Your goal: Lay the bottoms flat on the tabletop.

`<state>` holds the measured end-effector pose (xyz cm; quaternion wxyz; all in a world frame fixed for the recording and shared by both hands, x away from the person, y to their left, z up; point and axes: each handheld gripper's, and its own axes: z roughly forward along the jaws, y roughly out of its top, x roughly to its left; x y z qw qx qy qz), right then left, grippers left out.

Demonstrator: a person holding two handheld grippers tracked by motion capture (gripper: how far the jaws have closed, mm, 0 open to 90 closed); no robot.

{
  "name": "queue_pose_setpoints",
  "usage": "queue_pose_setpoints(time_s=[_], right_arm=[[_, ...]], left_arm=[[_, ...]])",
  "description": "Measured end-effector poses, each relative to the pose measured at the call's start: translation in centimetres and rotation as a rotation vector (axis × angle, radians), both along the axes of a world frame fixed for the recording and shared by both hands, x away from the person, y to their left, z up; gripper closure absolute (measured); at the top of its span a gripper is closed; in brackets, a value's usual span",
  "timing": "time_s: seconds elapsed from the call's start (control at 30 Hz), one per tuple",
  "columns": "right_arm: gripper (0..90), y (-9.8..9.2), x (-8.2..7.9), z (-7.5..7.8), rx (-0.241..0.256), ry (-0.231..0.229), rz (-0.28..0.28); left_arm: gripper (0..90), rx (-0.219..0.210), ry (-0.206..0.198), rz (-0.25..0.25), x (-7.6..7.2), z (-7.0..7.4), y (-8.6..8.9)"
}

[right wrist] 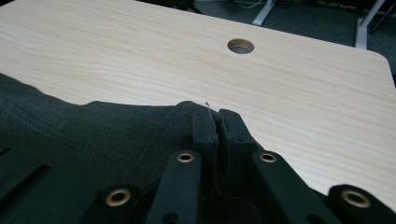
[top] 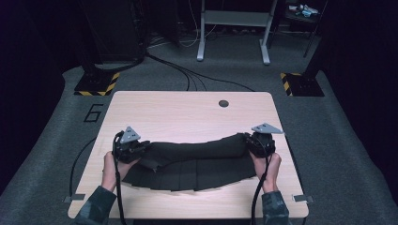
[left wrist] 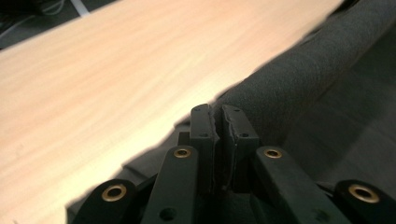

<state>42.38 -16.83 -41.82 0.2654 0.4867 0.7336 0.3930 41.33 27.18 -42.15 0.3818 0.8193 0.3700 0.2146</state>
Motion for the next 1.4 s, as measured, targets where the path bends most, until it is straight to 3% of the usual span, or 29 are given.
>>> queue_pose_setpoints(time_s=[0.1, 0.17, 0.2, 0.23, 0.37, 0.4, 0.47, 0.53, 0.63, 0.77, 0.87, 0.9, 0.93, 1.07, 1.13, 1.2, 1.3, 1.4], right_arm=[[85.9, -0.1, 1.9, 0.3, -0.009, 0.01, -0.003], [85.9, 0.0, 2.4, 0.4, -0.012, 0.014, -0.011], [85.8, 0.1, 3.7, 0.7, -0.016, 0.027, -0.014], [85.8, 0.1, 3.7, 0.7, -0.016, 0.027, -0.014], [85.2, 0.6, 6.5, 0.9, -0.022, 0.061, -0.042], [84.9, 0.7, 7.2, 0.8, -0.013, 0.071, -0.053], [81.6, 1.0, 9.1, 0.3, -0.013, 0.104, -0.088], [71.3, 1.1, 9.8, 0.0, -0.005, 0.137, -0.113], [59.5, 1.1, 9.8, -0.4, 0.003, 0.151, -0.113], [49.2, 1.0, 8.6, -1.2, 0.008, 0.172, -0.075], [36.1, 0.7, 7.5, -2.2, 0.011, 0.195, -0.052], [33.6, 0.6, 7.2, -2.6, 0.011, 0.206, -0.04], [29.4, 0.4, 6.7, -3.1, 0.022, 0.207, -0.033], [22.9, 0.0, 5.7, -4.3, 0.027, 0.227, -0.021], [18.2, -0.3, 5.0, -5.4, 0.039, 0.238, -0.019], [15.4, -0.4, 4.6, -6.1, 0.038, 0.251, -0.015], [13.9, -0.4, 4.3, -6.9, 0.035, 0.266, -0.017], [9.4, -0.4, 4.0, -8.6, 0.006, 0.297, -0.025]], left_arm=[[83.5, 0.015, -0.005, 0.009, 1.1, 0.2, -0.2], [83.5, 0.034, -0.003, 0.019, 2.4, 0.4, -0.5], [83.5, 0.046, -0.004, 0.036, 3.8, 0.5, -0.7], [83.5, 0.046, -0.004, 0.036, 3.8, 0.5, -0.7], [81.9, 0.085, 0.0, 0.075, 6.7, -0.2, -1.1], [79.2, 0.093, 0.009, 0.084, 7.4, -0.4, -1.1], [65.5, 0.101, 0.053, 0.121, 9.3, -1.5, -0.9], [51.9, 0.091, 0.067, 0.143, 9.9, -2.1, -0.6], [40.9, 0.117, 0.08, 0.149, 10.0, -2.7, -0.4], [39.3, 0.117, 0.1, 0.136, 9.3, -3.3, 0.4], [32.5, 0.083, 0.1, 0.166, 8.9, -3.3, 1.2], [31.0, 0.039, 0.094, 0.191, 8.5, -3.0, 2.2], [28.6, 0.027, 0.07, 0.198, 8.2, -2.8, 2.7], [24.8, 0.016, 0.06, 0.209, 7.2, -2.3, 3.8], [22.0, -0.019, 0.062, 0.224, 6.4, -2.1, 4.6], [21.8, -0.016, 0.05, 0.23, 5.7, -2.3, 5.0], [20.3, -0.012, 0.08, 0.223, 5.4, -3.1, 5.2], [19.7, 0.004, 0.15, 0.211, 4.9, -5.9, 4.9]])
